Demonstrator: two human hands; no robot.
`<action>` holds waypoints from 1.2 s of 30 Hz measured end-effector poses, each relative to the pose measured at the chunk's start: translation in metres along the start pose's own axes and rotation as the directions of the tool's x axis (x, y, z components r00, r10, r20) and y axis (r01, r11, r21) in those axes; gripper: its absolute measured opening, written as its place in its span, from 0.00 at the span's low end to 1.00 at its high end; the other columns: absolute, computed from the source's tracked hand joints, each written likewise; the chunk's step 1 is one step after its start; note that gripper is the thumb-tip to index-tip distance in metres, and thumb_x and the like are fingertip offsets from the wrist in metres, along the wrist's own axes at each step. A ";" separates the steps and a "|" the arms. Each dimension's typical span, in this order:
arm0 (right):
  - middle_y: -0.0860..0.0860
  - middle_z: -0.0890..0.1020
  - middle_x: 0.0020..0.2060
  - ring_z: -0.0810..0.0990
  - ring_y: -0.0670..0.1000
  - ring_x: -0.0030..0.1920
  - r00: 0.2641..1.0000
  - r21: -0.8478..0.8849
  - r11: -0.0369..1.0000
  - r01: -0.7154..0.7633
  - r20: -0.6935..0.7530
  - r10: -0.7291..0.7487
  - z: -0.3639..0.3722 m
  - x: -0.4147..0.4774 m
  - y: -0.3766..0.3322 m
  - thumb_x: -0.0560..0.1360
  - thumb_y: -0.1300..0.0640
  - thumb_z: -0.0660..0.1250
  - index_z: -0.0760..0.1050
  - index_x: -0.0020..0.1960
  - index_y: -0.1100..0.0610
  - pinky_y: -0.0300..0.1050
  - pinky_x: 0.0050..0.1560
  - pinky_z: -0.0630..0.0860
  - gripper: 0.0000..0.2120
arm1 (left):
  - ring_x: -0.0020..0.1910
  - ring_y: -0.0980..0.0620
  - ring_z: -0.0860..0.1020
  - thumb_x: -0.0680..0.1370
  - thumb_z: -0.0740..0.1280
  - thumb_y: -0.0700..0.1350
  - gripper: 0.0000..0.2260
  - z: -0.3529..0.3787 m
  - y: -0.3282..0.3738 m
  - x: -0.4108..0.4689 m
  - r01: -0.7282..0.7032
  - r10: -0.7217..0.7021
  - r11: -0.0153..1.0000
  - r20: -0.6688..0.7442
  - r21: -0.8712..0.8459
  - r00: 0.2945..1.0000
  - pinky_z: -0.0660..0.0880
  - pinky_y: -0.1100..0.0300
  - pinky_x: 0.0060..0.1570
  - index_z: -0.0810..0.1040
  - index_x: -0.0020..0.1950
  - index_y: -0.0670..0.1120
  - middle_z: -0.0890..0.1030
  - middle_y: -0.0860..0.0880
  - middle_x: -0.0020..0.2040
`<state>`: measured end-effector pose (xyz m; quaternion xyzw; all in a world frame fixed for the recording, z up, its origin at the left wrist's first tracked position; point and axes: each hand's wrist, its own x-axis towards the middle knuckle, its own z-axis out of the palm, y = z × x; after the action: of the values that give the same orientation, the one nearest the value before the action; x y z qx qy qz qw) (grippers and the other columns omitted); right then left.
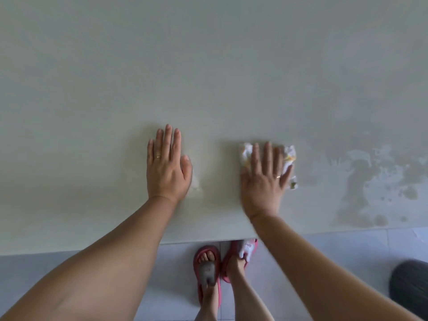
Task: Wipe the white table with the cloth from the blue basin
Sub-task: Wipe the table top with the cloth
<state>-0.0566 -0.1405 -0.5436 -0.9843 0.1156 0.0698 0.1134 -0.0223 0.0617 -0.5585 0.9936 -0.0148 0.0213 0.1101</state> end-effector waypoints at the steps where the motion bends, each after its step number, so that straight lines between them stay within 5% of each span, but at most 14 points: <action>1: 0.53 0.60 0.75 0.55 0.59 0.76 0.998 -0.010 0.998 0.062 0.013 -0.062 0.006 -0.020 -0.018 0.76 0.46 0.53 0.60 0.75 0.50 0.61 0.73 0.43 0.27 | 0.75 0.40 0.60 0.77 0.53 0.47 0.26 0.000 0.000 0.000 0.004 -0.004 1.000 0.006 0.004 1.000 0.51 0.47 0.74 0.63 0.75 0.40 0.62 0.40 0.75; 6: 0.50 0.65 0.73 0.60 0.56 0.74 0.794 -0.082 0.792 0.604 0.144 -0.591 0.008 -0.058 -0.008 0.77 0.45 0.55 0.64 0.73 0.48 0.60 0.72 0.51 0.25 | 0.75 0.40 0.59 0.79 0.51 0.49 0.26 -0.008 0.002 -0.003 0.011 -0.013 1.000 0.054 0.027 0.998 0.50 0.44 0.74 0.61 0.75 0.39 0.61 0.39 0.76; 8: 0.51 0.64 0.74 0.59 0.56 0.75 0.849 -0.105 0.845 0.525 0.132 -0.511 -0.001 -0.047 0.027 0.78 0.45 0.53 0.63 0.73 0.48 0.59 0.74 0.50 0.25 | 0.76 0.40 0.58 0.80 0.51 0.50 0.25 -0.012 0.002 -0.010 0.009 -0.010 1.000 0.046 0.027 0.999 0.48 0.44 0.74 0.62 0.75 0.40 0.60 0.40 0.76; 10: 0.50 0.59 0.76 0.52 0.52 0.76 0.971 -0.059 0.972 0.229 0.080 -0.224 -0.008 -0.040 0.049 0.79 0.44 0.50 0.58 0.75 0.47 0.56 0.75 0.42 0.25 | 0.75 0.40 0.59 0.81 0.52 0.49 0.24 -0.017 0.004 -0.028 -0.001 0.001 1.000 0.016 0.018 1.000 0.49 0.44 0.73 0.63 0.75 0.40 0.62 0.41 0.76; 13: 0.50 0.53 0.77 0.44 0.52 0.77 0.989 0.043 0.989 -0.145 0.007 0.145 0.003 -0.053 0.022 0.79 0.46 0.52 0.53 0.76 0.46 0.56 0.73 0.35 0.26 | 0.75 0.41 0.59 0.81 0.52 0.48 0.24 -0.015 0.011 -0.077 0.019 -0.019 1.000 0.011 -0.019 1.000 0.51 0.45 0.73 0.63 0.75 0.41 0.62 0.41 0.76; 14: 0.51 0.53 0.77 0.46 0.54 0.77 0.989 0.051 0.987 -0.151 0.005 0.151 0.009 -0.064 0.003 0.79 0.47 0.54 0.54 0.76 0.47 0.58 0.73 0.36 0.26 | 0.75 0.41 0.59 0.81 0.52 0.48 0.24 -0.014 0.014 -0.093 0.042 -0.041 0.999 0.031 -0.031 0.999 0.51 0.45 0.73 0.63 0.75 0.41 0.61 0.41 0.76; 16: 0.52 0.58 0.76 0.53 0.57 0.76 0.996 -0.009 0.997 0.083 0.016 -0.083 0.020 -0.093 -0.030 0.78 0.48 0.56 0.57 0.75 0.49 0.60 0.72 0.40 0.26 | 0.75 0.41 0.60 0.80 0.52 0.47 0.24 -0.009 0.015 -0.117 0.075 -0.073 0.997 0.071 -0.027 0.995 0.53 0.45 0.73 0.62 0.75 0.40 0.61 0.41 0.76; 20: 0.50 0.65 0.74 0.60 0.55 0.74 0.799 -0.105 0.795 0.597 0.167 -0.578 0.017 -0.108 -0.004 0.76 0.46 0.54 0.63 0.73 0.49 0.61 0.72 0.51 0.26 | 0.76 0.43 0.57 0.79 0.52 0.47 0.26 -0.003 0.011 -0.124 0.079 -0.079 0.997 0.104 0.007 0.991 0.51 0.46 0.74 0.59 0.76 0.41 0.59 0.42 0.77; 22: 0.52 0.66 0.73 0.59 0.54 0.74 0.836 -0.151 0.823 0.547 0.144 -0.529 0.006 -0.092 0.038 0.76 0.46 0.54 0.64 0.73 0.49 0.60 0.72 0.51 0.26 | 0.76 0.44 0.56 0.80 0.51 0.48 0.26 -0.002 0.011 -0.124 0.084 -0.084 0.996 0.110 0.004 0.990 0.51 0.46 0.74 0.59 0.77 0.42 0.58 0.43 0.77; 25: 0.50 0.58 0.76 0.50 0.51 0.76 0.984 -0.062 0.986 0.157 0.093 -0.151 -0.013 -0.073 0.087 0.77 0.43 0.47 0.57 0.76 0.48 0.57 0.74 0.42 0.28 | 0.76 0.44 0.56 0.80 0.51 0.49 0.26 0.001 0.011 -0.124 0.086 -0.087 0.996 0.114 0.010 0.990 0.51 0.46 0.74 0.58 0.77 0.42 0.58 0.43 0.77; 28: 0.49 0.49 0.78 0.41 0.51 0.77 0.989 -0.004 0.991 -0.137 0.062 0.137 -0.004 -0.081 0.060 0.77 0.39 0.46 0.49 0.77 0.47 0.56 0.73 0.33 0.31 | 0.77 0.43 0.56 0.79 0.51 0.48 0.26 0.003 0.010 -0.124 0.082 -0.084 0.996 0.105 0.019 0.991 0.50 0.46 0.74 0.57 0.77 0.42 0.58 0.43 0.77; 32: 0.46 0.41 0.75 0.37 0.52 0.76 0.988 0.004 0.997 0.079 0.132 -0.079 0.018 -0.118 -0.002 0.80 0.44 0.52 0.42 0.76 0.44 0.53 0.70 0.25 0.29 | 0.76 0.42 0.57 0.79 0.51 0.49 0.26 0.001 0.011 -0.122 0.088 -0.091 0.996 0.124 0.034 0.988 0.50 0.46 0.74 0.58 0.76 0.42 0.59 0.42 0.77; 36: 0.45 0.51 0.77 0.42 0.50 0.77 0.974 0.182 0.978 0.105 0.179 -0.138 0.006 -0.124 -0.010 0.81 0.53 0.54 0.55 0.75 0.44 0.53 0.72 0.30 0.23 | 0.76 0.42 0.56 0.80 0.48 0.49 0.26 -0.004 0.015 -0.123 0.102 -0.102 0.995 0.152 0.013 0.983 0.51 0.45 0.74 0.58 0.76 0.41 0.58 0.42 0.77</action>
<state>-0.1739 -0.1035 -0.5275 -0.9650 0.0490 0.1464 0.2121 -0.1456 0.0511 -0.5570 0.9920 0.0277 -0.0605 0.1071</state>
